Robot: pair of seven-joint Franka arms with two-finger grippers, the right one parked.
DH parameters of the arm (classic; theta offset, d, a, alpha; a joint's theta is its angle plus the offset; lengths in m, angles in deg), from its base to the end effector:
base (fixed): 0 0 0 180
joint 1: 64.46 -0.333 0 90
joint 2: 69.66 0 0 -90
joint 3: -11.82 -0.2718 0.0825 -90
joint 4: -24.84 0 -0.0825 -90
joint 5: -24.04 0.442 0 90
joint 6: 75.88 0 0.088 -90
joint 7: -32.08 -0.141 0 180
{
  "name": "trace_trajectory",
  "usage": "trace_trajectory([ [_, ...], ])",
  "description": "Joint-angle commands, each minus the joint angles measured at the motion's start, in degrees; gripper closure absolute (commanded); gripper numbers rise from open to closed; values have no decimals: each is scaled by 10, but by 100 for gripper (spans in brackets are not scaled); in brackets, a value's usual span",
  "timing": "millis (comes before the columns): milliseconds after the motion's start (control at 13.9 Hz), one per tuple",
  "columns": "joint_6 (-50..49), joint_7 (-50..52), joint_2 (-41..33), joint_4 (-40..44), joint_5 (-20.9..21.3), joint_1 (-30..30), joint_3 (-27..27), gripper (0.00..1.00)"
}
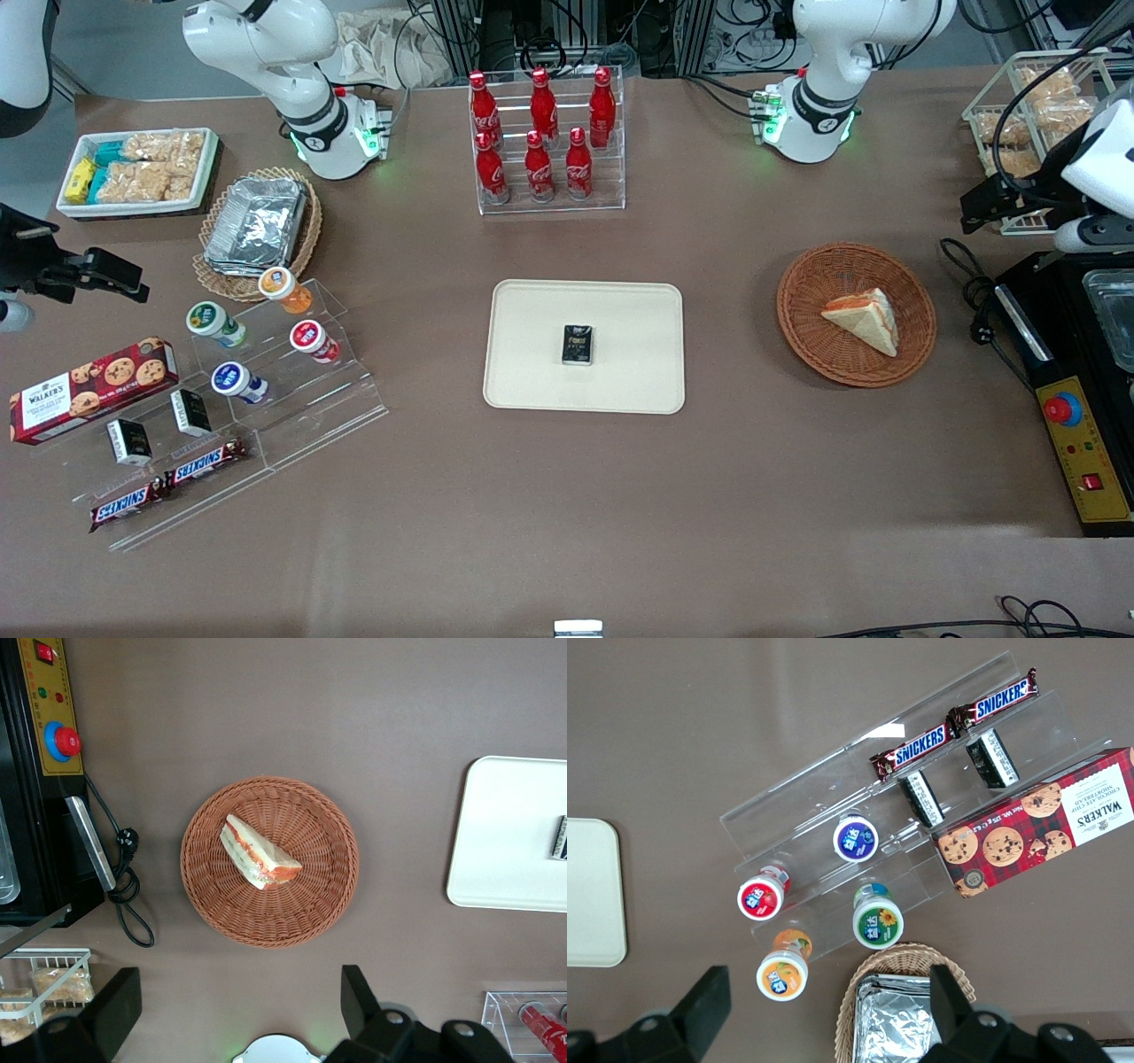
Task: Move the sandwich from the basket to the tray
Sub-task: 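Move the left gripper over the wicker basket above the wrapped sandwich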
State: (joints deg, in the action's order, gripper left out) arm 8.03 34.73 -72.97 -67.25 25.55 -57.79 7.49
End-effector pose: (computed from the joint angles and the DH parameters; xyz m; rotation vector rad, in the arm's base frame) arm 0.5823 -0.0190 0.5530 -3.1132 -0.0106 0.1310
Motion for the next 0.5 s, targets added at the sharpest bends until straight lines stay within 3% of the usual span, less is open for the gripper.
trace_trajectory([
  [0,-6,-1,13,17,3,-3,2,0],
  [144,-7,12,24,24,9,-3,2,0],
  [432,0,194,36,22,9,-3,2,0],
])
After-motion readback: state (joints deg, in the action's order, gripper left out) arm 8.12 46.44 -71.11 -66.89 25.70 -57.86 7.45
